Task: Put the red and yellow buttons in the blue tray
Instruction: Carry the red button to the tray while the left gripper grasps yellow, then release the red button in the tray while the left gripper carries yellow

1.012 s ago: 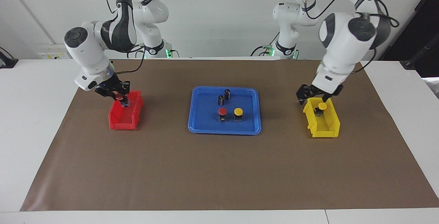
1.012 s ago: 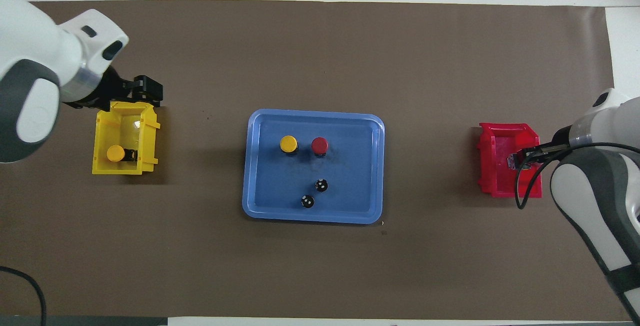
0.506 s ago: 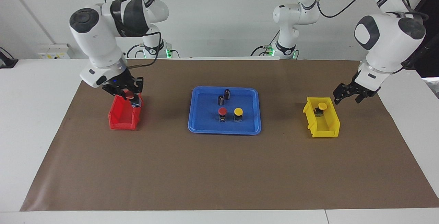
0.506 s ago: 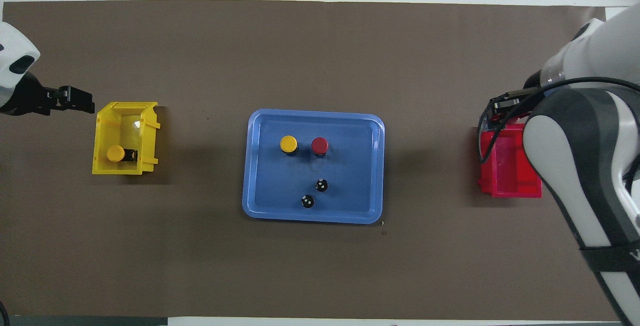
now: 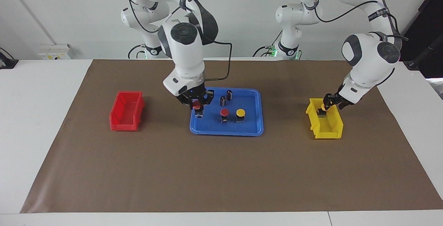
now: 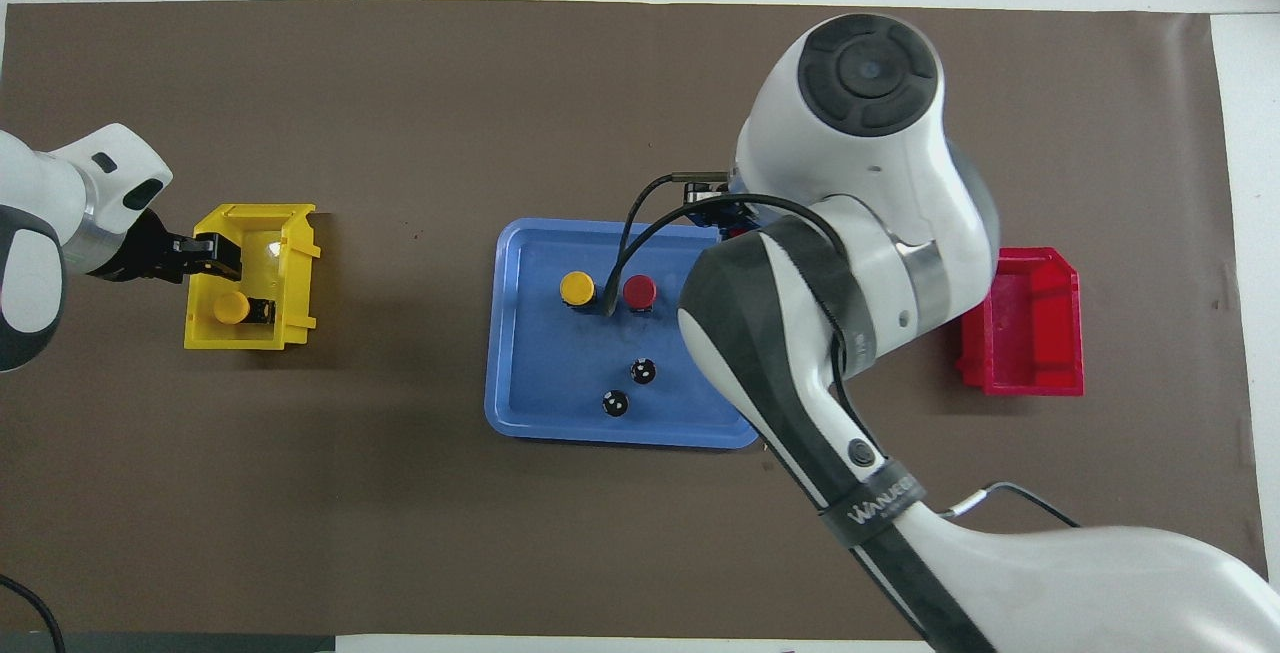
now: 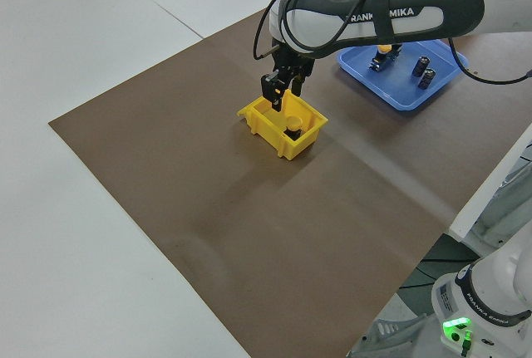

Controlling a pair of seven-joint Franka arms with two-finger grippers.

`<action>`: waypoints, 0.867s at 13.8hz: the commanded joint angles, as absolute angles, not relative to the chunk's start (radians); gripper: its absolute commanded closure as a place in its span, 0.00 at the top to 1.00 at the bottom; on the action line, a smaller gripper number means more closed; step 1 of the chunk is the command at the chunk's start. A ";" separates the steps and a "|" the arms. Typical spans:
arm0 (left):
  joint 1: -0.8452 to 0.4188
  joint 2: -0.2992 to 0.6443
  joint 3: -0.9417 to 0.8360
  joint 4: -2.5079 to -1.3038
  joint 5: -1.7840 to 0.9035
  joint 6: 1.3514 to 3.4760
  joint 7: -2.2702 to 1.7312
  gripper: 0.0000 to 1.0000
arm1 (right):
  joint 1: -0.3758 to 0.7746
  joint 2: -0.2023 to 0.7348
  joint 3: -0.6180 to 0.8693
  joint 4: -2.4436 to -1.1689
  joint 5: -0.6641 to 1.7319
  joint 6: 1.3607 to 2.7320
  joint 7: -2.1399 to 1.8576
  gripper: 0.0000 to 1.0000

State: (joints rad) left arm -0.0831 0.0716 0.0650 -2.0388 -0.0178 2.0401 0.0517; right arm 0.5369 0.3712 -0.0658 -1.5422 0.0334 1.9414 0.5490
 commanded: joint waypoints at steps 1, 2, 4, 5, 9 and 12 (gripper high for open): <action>-0.081 -0.003 0.063 -2.176 -0.029 2.147 0.057 0.67 | 0.561 0.423 -0.074 -1.549 0.029 1.989 0.586 0.24; -0.078 -0.014 0.063 -2.193 -0.029 2.161 0.060 0.67 | 0.568 0.437 -0.072 -1.561 0.028 2.015 0.612 0.24; -0.074 -0.023 0.063 -2.213 -0.029 2.167 0.063 0.67 | 0.566 0.430 -0.072 -1.615 0.028 2.035 0.614 0.25; -0.074 -0.023 0.063 -2.223 -0.029 2.169 0.063 0.67 | 0.566 0.422 -0.072 -1.646 0.028 2.043 0.612 0.25; -0.077 -0.023 0.063 -2.249 -0.029 2.209 0.060 0.67 | 0.566 0.387 -0.072 -1.750 0.023 2.088 0.607 0.26; -0.078 -0.006 0.063 -2.250 -0.029 2.246 0.055 0.65 | 0.566 0.376 -0.074 -1.779 0.023 2.097 0.607 0.37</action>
State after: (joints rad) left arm -0.0824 0.0095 0.0655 -2.2163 -0.0179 2.1957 0.0516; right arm 0.5639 0.4178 -0.0716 -1.7178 0.0333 2.0729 0.5987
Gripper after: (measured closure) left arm 0.330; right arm 0.590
